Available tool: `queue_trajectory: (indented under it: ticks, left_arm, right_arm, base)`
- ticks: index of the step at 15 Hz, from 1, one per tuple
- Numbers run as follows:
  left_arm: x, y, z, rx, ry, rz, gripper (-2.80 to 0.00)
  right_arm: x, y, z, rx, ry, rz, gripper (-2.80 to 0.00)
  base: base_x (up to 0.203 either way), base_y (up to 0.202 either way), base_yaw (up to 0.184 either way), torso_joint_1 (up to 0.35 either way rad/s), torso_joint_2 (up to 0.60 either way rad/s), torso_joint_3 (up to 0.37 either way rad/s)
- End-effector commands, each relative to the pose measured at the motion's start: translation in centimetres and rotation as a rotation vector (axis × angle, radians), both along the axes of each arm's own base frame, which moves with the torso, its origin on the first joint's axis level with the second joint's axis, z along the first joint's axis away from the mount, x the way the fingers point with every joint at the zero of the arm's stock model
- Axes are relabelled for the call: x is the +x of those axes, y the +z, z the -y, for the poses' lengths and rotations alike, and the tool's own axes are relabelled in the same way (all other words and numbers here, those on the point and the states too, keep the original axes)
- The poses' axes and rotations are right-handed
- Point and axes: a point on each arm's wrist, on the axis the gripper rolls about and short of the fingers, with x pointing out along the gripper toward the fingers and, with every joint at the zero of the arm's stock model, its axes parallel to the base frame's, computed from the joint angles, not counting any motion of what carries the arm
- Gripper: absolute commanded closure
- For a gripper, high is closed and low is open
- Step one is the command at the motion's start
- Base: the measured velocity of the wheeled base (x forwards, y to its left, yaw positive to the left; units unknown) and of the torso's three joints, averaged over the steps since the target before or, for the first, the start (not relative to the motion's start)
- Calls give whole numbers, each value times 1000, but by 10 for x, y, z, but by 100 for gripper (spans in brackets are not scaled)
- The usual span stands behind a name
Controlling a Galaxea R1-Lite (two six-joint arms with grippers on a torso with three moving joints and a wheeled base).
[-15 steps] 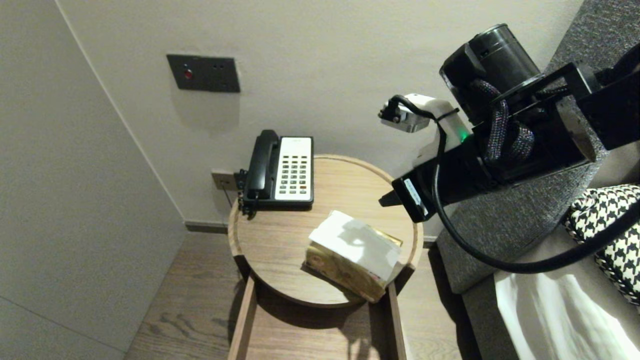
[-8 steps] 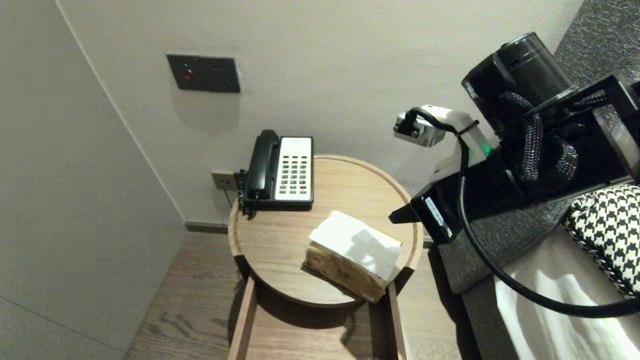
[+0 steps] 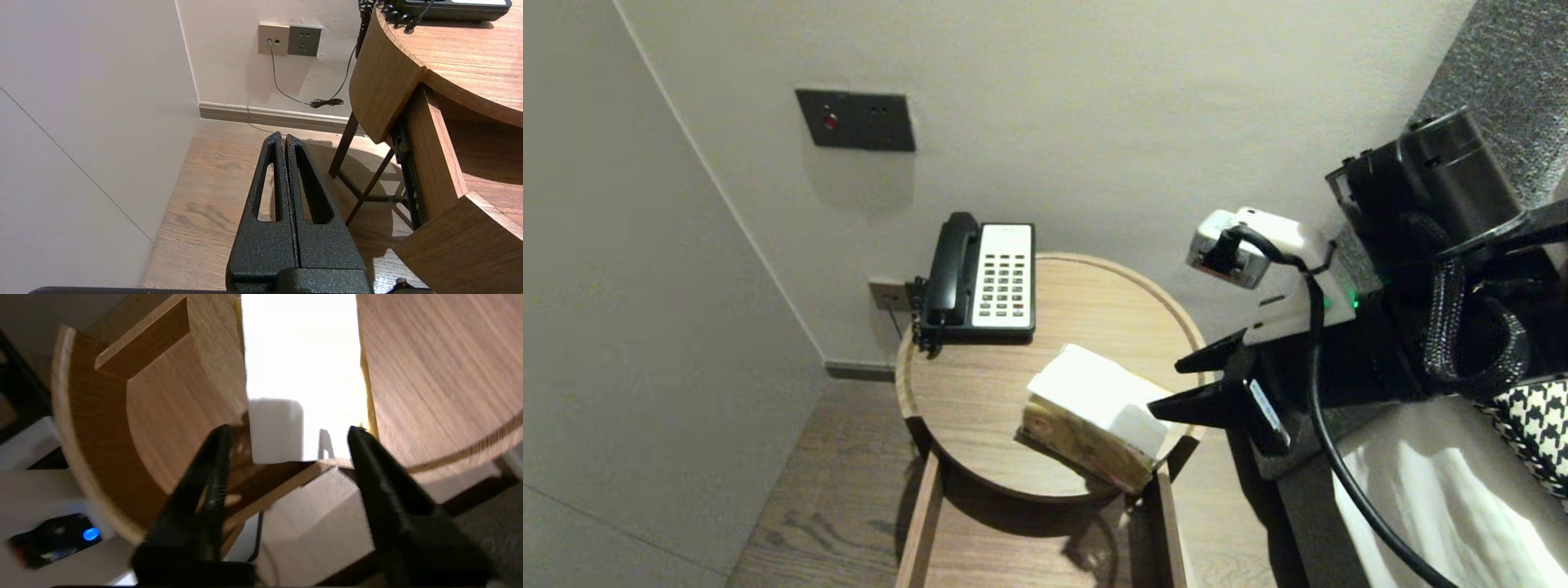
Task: Put the tissue on the table in the drawer one by one
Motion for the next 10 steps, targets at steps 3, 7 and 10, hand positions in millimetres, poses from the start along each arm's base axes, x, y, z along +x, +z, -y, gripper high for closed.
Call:
queue_trajectory:
  ticks: [3, 7, 10]
  left_arm:
    - [0, 0, 0, -1, 1, 5, 0]
    - [0, 0, 0, -1, 1, 6, 0]
    - [0, 0, 0, -1, 1, 5, 0]
  right_arm:
    - [-1, -28, 0, -71, 87, -10, -280]
    - [4, -43, -2, -58, 119, 61, -280]
    - [6, -50, -2, -80, 136, 85, -280]
  base:
    - [0, 0, 0, 0, 0, 0]
    - [0, 0, 0, 0, 0, 0]
    - [0, 0, 0, 0, 0, 0]
